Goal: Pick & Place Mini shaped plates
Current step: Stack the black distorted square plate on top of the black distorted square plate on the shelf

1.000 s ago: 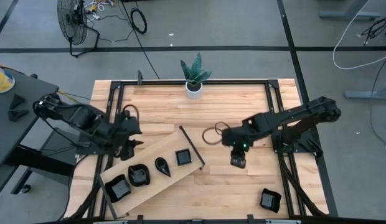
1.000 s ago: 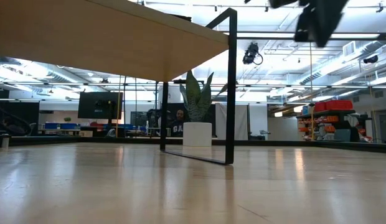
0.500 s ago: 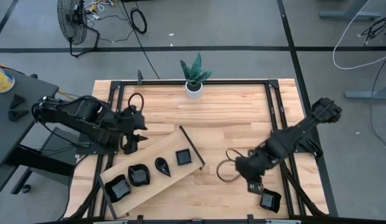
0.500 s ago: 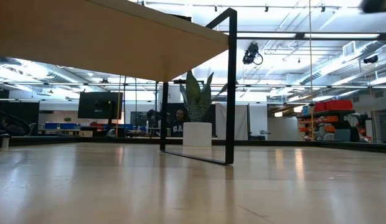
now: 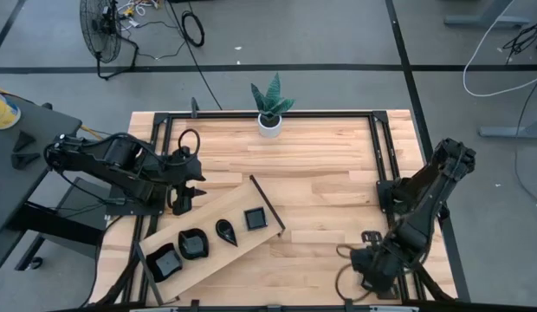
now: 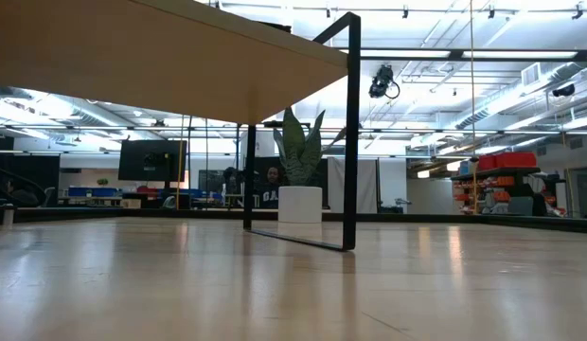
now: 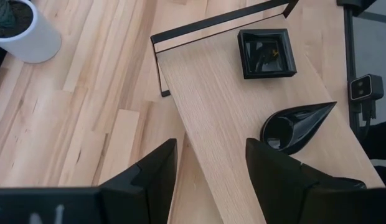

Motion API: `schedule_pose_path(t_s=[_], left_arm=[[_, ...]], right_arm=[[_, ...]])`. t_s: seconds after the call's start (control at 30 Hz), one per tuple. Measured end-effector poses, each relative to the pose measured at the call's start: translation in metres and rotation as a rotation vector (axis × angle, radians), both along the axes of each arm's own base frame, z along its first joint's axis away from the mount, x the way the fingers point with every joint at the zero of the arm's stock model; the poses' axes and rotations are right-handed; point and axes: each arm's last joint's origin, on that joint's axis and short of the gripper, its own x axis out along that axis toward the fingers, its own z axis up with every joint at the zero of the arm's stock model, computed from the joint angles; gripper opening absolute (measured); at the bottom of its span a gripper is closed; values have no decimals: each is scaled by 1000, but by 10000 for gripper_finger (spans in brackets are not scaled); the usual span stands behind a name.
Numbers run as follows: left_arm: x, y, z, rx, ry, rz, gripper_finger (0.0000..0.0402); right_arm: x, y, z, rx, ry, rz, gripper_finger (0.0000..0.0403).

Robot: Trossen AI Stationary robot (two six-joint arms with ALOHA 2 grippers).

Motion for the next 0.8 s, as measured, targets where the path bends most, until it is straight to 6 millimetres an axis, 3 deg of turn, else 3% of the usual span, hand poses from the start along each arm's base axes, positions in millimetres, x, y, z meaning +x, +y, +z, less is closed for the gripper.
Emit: schedule_pose_path(t_s=[0.4, 0.8], left_arm=[[0, 0, 0, 0, 0, 2, 195], [0, 0, 0, 1, 0, 3, 195]], right_arm=[[13, 31, -51, -127, -65, 496, 157], [21, 42, -92, -196, -1, 730, 157]])
